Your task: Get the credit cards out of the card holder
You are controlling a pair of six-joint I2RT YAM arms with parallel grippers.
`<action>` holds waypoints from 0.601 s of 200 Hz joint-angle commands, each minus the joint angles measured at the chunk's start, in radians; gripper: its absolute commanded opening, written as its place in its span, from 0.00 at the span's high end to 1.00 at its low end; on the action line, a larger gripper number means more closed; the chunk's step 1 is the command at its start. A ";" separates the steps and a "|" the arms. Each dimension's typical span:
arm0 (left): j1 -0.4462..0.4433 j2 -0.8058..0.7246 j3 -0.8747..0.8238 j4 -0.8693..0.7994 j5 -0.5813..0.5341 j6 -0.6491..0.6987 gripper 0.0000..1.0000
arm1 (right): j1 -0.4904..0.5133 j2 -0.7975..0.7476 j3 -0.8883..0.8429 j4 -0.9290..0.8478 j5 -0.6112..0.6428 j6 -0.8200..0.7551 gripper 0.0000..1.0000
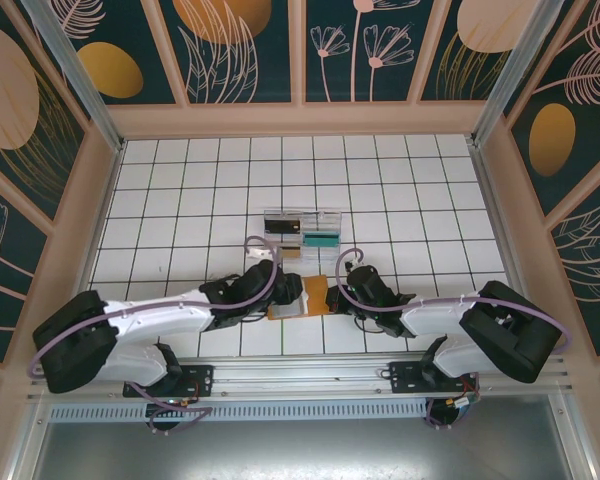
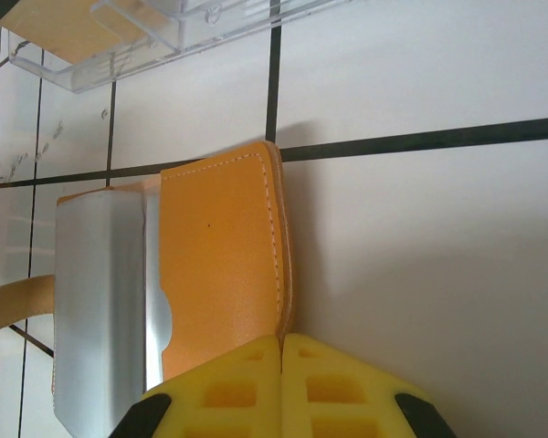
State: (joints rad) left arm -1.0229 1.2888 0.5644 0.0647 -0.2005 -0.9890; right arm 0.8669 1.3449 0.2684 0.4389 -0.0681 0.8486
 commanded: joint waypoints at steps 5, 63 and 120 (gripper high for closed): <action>0.001 -0.025 -0.056 -0.078 -0.050 -0.028 0.56 | 0.012 0.021 0.015 -0.006 0.013 0.006 1.00; 0.001 0.061 -0.049 -0.009 0.029 -0.005 0.58 | 0.014 0.024 0.014 -0.008 0.014 0.011 1.00; 0.001 0.090 -0.055 -0.011 0.039 -0.016 0.59 | 0.017 0.026 0.012 -0.003 0.015 0.014 1.00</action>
State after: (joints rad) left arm -1.0229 1.3617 0.5106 0.0490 -0.1673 -0.9997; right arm 0.8719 1.3571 0.2741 0.4458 -0.0685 0.8490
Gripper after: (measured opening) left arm 0.415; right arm 0.051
